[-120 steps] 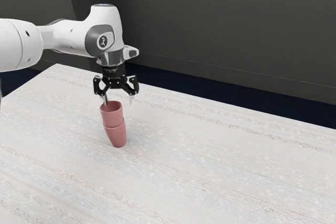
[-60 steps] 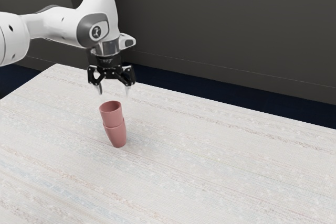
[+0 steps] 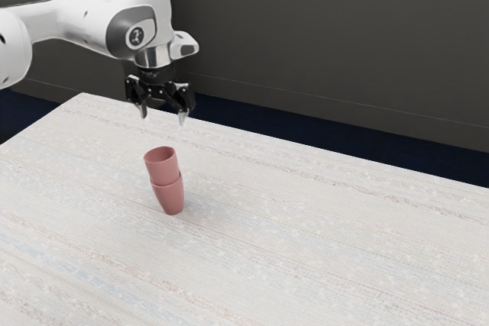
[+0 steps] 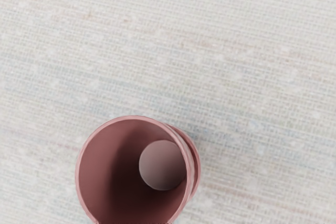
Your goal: Place the left cup onto the right cup
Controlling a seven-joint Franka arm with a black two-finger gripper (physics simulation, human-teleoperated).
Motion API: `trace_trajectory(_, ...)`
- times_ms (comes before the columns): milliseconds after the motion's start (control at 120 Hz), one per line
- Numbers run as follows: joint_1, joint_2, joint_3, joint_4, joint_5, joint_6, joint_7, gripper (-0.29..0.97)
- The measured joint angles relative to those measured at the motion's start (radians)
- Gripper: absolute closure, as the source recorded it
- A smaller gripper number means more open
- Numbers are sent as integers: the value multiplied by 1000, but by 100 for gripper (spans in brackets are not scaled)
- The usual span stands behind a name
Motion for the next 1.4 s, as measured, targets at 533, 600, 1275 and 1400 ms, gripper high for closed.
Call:
trace_trajectory(533,-42,-143,85,-85,-6,0,-4,0)
trace_trajectory(600,-46,-164,90,-97,-5,-6,-13,0)
trace_trajectory(1275,-62,-230,93,-49,2,-121,-96,0)
trace_trajectory(1400,-73,-241,93,-49,4,-131,-103,0)
